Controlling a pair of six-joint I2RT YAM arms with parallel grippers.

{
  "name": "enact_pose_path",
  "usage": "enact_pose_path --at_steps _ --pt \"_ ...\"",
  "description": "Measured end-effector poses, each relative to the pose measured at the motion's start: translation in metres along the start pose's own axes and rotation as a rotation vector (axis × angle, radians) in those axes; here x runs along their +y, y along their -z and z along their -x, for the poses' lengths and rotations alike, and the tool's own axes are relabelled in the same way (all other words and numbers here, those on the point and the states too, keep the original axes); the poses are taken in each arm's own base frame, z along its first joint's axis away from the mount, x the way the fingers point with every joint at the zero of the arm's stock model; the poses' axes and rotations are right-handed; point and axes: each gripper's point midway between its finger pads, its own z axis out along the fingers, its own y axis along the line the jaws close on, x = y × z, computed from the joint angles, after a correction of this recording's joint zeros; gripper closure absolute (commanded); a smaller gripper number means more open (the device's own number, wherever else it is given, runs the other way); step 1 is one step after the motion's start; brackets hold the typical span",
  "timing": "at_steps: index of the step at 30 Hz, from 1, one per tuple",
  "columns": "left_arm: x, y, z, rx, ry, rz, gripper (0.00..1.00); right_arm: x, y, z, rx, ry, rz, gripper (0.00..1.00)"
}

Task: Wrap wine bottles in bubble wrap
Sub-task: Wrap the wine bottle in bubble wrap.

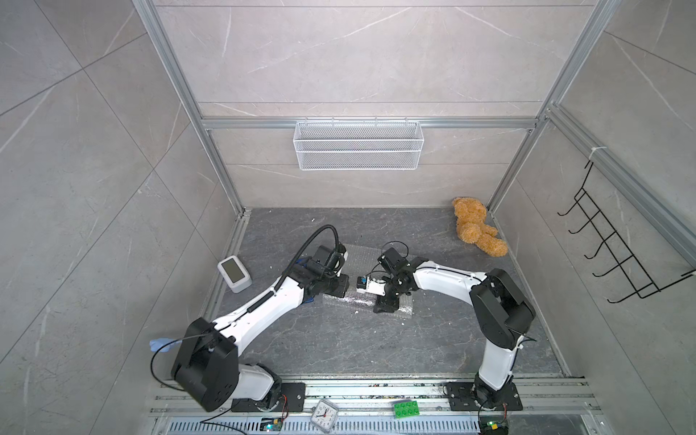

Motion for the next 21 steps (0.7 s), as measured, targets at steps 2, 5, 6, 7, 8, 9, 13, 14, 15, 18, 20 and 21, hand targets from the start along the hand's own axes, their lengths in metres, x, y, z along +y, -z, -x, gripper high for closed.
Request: enact_pose_path --at_steps 2,5,6,7,8,9,13,14,15,18,20,21 --pt "0.000 0.011 -0.007 -0.037 -0.043 -0.003 0.60 -0.001 0.000 0.000 0.007 -0.030 0.050 0.59" --pt "-0.010 0.023 -0.027 -0.111 -0.163 -0.046 0.58 -0.001 0.001 -0.001 0.007 -0.058 0.101 0.58" --pt "-0.019 0.025 -0.037 -0.129 -0.231 -0.074 0.57 -0.001 0.001 -0.002 0.007 -0.064 0.115 0.58" --pt "-0.028 0.026 -0.047 -0.145 -0.310 -0.100 0.56 0.000 0.001 -0.003 0.009 -0.071 0.128 0.58" --pt "-0.040 0.027 -0.058 -0.154 -0.408 -0.127 0.55 0.001 0.001 -0.003 0.010 -0.077 0.140 0.57" --pt "-0.050 0.027 -0.069 -0.160 -0.507 -0.147 0.55 0.002 0.000 -0.004 0.013 -0.081 0.150 0.56" --pt "-0.073 0.017 -0.083 -0.154 -0.802 -0.161 0.53 0.005 0.000 -0.004 0.021 -0.097 0.179 0.54" --pt "-0.074 0.011 -0.081 -0.150 -0.856 -0.146 0.52 0.005 0.000 -0.004 0.023 -0.099 0.184 0.53" --pt "-0.075 0.006 -0.078 -0.150 -0.903 -0.135 0.50 0.006 0.000 -0.004 0.024 -0.100 0.188 0.53" --pt "-0.078 -0.013 -0.068 -0.163 -1.046 -0.103 0.44 0.008 0.000 -0.005 0.027 -0.105 0.201 0.52" --pt "-0.079 -0.025 -0.065 -0.166 -1.132 -0.087 0.42 0.009 0.000 -0.006 0.029 -0.108 0.207 0.51" --pt "-0.080 -0.032 -0.064 -0.168 -1.178 -0.078 0.41 0.010 0.000 -0.006 0.030 -0.110 0.209 0.51"
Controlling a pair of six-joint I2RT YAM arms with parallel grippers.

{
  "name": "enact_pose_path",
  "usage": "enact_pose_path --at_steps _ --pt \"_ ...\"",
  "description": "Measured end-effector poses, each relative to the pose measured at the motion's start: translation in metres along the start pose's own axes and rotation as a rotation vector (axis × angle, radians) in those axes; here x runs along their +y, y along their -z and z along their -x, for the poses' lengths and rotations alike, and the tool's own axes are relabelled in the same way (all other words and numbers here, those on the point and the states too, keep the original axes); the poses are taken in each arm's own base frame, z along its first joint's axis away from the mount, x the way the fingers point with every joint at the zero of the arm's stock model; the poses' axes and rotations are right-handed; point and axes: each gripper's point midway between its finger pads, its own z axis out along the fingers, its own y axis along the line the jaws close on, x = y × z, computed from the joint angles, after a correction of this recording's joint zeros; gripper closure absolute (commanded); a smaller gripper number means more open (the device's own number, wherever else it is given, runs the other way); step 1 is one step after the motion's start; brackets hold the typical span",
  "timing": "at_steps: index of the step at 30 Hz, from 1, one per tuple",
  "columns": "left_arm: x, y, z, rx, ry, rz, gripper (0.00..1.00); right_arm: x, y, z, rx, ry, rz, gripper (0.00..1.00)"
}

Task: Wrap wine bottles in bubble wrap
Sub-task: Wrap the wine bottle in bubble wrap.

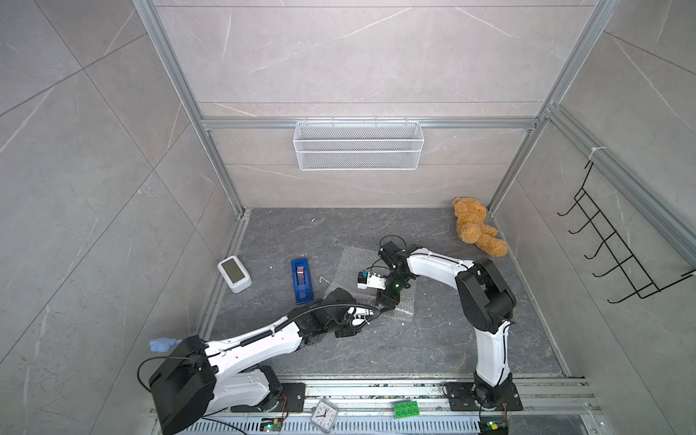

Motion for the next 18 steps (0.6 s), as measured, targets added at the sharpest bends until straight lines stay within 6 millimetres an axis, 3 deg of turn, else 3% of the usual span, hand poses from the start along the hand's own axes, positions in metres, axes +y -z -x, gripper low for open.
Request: enact_pose_path --at_steps 6,13,18 --pt "0.003 -0.027 -0.006 0.026 -0.159 -0.003 0.36 0.002 -0.001 -0.002 0.012 -0.011 0.015 0.51" --pt "0.024 -0.044 -0.002 0.016 -0.215 0.006 0.26 0.002 -0.001 -0.002 0.017 -0.016 0.020 0.50" --pt "0.017 -0.063 -0.010 0.034 -0.247 -0.057 0.25 0.002 -0.001 -0.002 0.020 -0.022 0.020 0.48"
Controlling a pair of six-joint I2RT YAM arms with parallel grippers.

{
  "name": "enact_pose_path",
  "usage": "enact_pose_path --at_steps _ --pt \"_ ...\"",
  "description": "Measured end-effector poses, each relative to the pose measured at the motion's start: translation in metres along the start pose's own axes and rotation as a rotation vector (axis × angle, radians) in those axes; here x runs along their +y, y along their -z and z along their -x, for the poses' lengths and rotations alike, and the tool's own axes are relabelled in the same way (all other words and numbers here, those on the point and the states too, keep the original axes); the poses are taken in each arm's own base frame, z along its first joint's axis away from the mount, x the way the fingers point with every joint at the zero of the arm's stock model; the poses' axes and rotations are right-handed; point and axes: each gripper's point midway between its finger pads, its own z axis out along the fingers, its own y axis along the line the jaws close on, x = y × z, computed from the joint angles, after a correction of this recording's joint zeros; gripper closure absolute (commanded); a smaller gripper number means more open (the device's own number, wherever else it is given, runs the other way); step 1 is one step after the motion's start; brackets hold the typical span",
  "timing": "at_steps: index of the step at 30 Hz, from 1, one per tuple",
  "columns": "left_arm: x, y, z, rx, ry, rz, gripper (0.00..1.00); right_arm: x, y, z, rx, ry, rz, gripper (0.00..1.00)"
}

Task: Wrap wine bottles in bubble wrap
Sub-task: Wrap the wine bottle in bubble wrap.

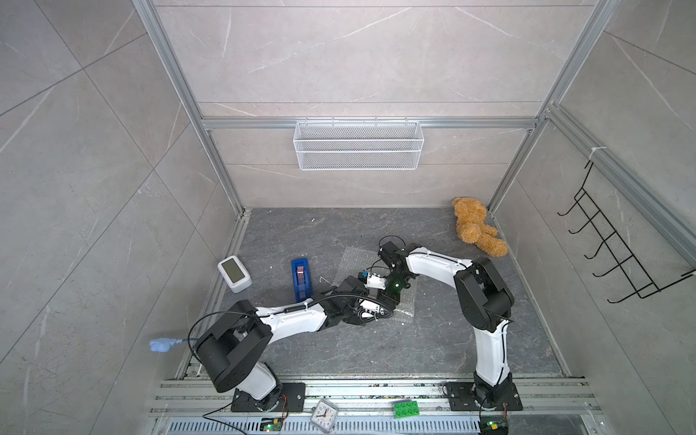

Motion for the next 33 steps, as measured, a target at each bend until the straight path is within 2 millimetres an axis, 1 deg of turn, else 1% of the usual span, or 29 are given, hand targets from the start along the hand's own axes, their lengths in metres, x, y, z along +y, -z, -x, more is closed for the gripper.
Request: enact_pose_path --at_steps 2,4,7,10,11,12,14,16,19,23,26,31,33 --pt "-0.005 -0.007 -0.002 0.002 -0.009 -0.032 0.25 0.000 0.000 0.000 -0.001 -0.008 0.001 0.47" --pt "-0.003 -0.010 -0.002 -0.001 -0.010 -0.040 0.28 -0.001 0.001 -0.001 -0.004 -0.025 0.004 0.45" --pt "-0.001 -0.013 -0.001 -0.009 -0.014 -0.045 0.39 -0.001 0.001 -0.002 -0.004 -0.036 0.007 0.42" --pt "0.001 -0.014 0.001 -0.020 -0.013 -0.051 0.47 -0.002 0.001 -0.002 0.002 -0.034 0.002 0.38" --pt "0.000 -0.014 0.001 -0.022 -0.015 -0.052 0.49 -0.003 0.001 -0.003 0.007 -0.033 -0.003 0.36" --pt "0.000 -0.014 0.001 -0.023 -0.014 -0.052 0.51 -0.004 0.001 -0.004 0.011 -0.034 -0.007 0.29" --pt "0.000 -0.014 0.001 -0.024 -0.008 -0.055 0.54 -0.005 0.000 -0.007 0.018 -0.041 -0.012 0.20" --pt "-0.002 -0.013 0.004 -0.033 0.000 -0.062 0.57 -0.006 0.003 -0.008 0.006 -0.047 -0.012 0.17" --pt "-0.005 -0.012 0.005 -0.032 0.028 -0.068 0.58 -0.008 0.010 -0.011 -0.014 -0.064 -0.018 0.16" --pt "-0.011 -0.008 0.007 -0.013 0.083 -0.078 0.60 -0.010 0.025 -0.011 -0.072 -0.098 -0.016 0.15" --pt "-0.016 -0.006 0.010 0.007 0.129 -0.088 0.63 -0.011 0.041 -0.009 -0.136 -0.127 -0.033 0.15" --pt "-0.028 0.000 0.016 0.039 0.222 -0.149 0.65 -0.020 0.075 -0.007 -0.251 -0.200 -0.126 0.16" --pt "-0.034 0.004 0.018 0.057 0.263 -0.195 0.65 -0.023 0.089 -0.012 -0.309 -0.227 -0.193 0.17"
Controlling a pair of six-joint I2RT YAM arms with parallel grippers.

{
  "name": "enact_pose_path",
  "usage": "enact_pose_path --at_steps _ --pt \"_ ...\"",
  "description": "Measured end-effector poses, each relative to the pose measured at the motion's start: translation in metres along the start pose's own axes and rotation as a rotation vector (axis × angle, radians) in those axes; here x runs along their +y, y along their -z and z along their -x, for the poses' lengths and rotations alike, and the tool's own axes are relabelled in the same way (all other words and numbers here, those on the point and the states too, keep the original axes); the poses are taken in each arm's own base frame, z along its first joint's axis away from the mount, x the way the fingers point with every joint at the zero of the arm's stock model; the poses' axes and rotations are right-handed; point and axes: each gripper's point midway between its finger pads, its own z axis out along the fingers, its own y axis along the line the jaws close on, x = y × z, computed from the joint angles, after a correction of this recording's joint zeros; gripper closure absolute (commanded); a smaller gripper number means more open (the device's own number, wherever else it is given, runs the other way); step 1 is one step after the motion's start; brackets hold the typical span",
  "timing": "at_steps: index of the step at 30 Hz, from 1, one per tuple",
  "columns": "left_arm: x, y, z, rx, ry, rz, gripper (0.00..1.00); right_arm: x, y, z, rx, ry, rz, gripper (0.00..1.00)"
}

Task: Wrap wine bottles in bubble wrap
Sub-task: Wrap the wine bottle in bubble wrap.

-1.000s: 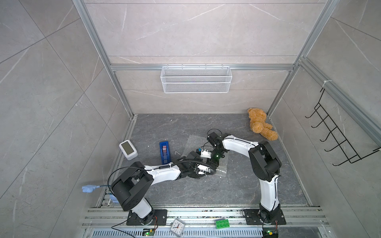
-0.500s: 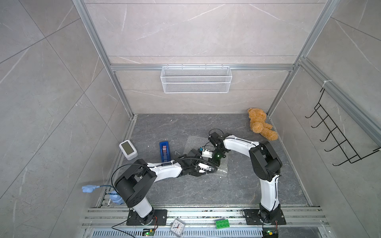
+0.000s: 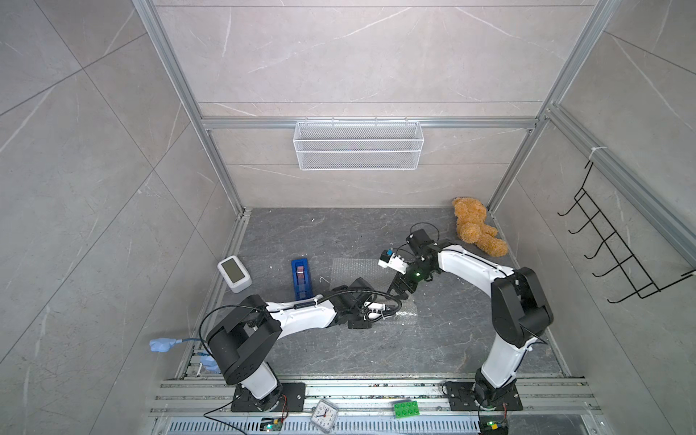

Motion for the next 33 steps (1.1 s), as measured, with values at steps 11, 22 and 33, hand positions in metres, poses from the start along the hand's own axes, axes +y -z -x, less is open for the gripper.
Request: enact_pose_path --at_steps 11,22,33 --pt "-0.005 -0.001 0.000 0.066 0.164 -0.233 0.72 0.007 0.043 -0.031 -0.248 0.011 -0.373 0.20" --pt "0.004 -0.002 -0.006 0.054 0.352 -0.511 0.73 0.078 0.042 -0.030 -0.439 0.362 -0.485 0.20" --pt "-0.001 0.000 -0.006 0.048 0.477 -0.690 0.73 0.097 -0.035 -0.036 -0.157 0.789 -0.524 0.20"
